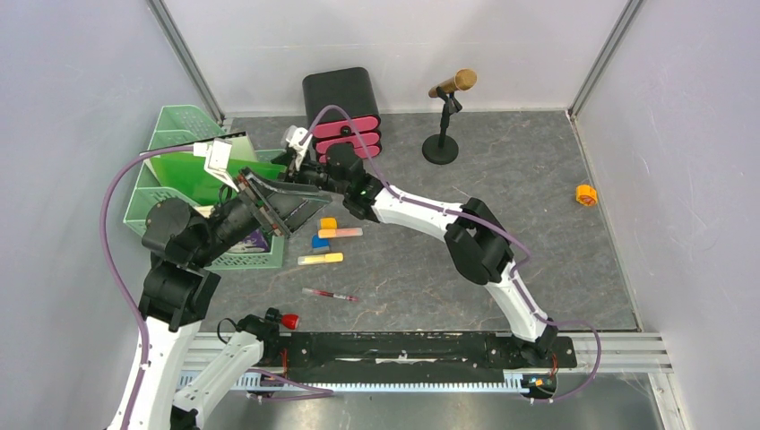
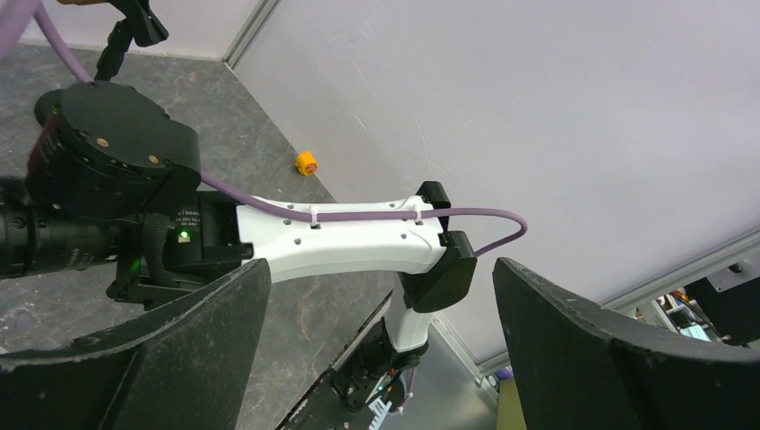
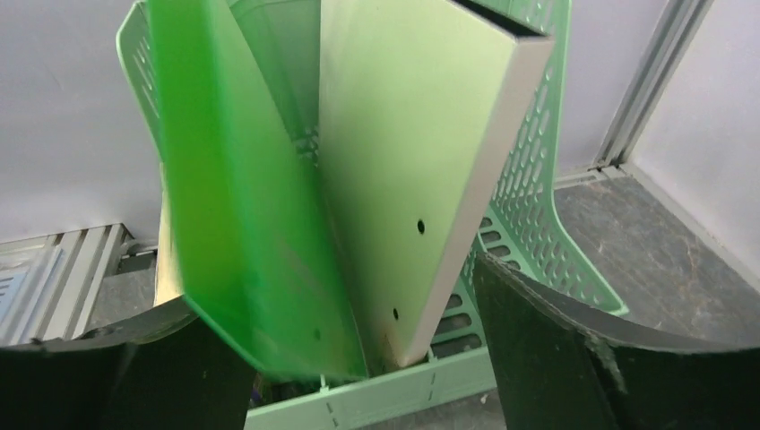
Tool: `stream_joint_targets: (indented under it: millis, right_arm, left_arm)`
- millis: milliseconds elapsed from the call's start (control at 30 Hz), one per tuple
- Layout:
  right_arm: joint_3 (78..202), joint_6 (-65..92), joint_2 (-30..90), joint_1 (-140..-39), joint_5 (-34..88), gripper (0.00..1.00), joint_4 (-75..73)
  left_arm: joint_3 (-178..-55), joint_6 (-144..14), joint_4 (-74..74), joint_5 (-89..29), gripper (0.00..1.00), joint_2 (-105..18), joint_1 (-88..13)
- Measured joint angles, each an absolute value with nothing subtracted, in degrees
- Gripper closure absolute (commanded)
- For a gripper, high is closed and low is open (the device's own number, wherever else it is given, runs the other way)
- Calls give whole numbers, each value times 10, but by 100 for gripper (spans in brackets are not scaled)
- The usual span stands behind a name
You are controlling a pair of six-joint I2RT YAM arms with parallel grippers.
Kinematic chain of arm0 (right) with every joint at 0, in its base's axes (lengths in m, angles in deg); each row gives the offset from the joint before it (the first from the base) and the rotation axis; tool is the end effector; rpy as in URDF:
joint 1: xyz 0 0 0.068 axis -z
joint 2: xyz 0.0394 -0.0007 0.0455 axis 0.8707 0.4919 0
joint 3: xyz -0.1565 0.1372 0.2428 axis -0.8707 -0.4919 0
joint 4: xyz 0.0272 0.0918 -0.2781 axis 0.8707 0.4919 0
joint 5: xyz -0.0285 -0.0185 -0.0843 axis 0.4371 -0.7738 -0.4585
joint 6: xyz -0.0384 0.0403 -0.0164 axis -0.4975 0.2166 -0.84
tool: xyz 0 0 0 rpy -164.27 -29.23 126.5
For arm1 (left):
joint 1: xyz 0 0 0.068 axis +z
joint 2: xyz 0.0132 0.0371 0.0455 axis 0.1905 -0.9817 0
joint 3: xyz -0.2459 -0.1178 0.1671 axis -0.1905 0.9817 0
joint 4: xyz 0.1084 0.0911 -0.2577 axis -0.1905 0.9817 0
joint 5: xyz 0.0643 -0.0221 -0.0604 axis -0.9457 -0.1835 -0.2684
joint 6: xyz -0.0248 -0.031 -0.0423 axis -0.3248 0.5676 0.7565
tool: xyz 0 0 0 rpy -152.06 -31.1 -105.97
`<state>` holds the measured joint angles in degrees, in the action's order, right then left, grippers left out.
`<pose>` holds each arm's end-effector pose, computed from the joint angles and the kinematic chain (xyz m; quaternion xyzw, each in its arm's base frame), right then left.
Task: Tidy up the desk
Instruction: Place the folder in the storage box.
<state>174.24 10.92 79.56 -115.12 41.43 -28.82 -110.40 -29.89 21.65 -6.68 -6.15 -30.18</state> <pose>0.3449 0.5125 0.3193 -0.4084 0.5321 0.4724 0.5718 0.0903 -0.0545 0.5069 0.0510 0.6610 -0.5442 0.5142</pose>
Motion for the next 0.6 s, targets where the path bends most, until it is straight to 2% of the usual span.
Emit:
stream_joint_targets:
  millis: [133,300,367,500,600]
  right_arm:
    - [1675,141,768,-1147,406,4,-320]
    - [1644,193,749,-1139,408,4,-345]
    - [1628,217,737,-1134,411,9,-357]
    - [1592,265,706,-1121,422,29,-390]
    - [1587,297,699,-1114,433,38,-415]
  left_arm:
    - [-1104,-299,217,-67,0,-62,-302]
    - [-1104,-299,217,-67,0,-61,-302]
    - [-1104,-299,218,-67,0,-59,-302]
    - [-1103,-299,221,-67,0,-56,-302]
    - [-1102,-299,222,-67,0,-55,-302]
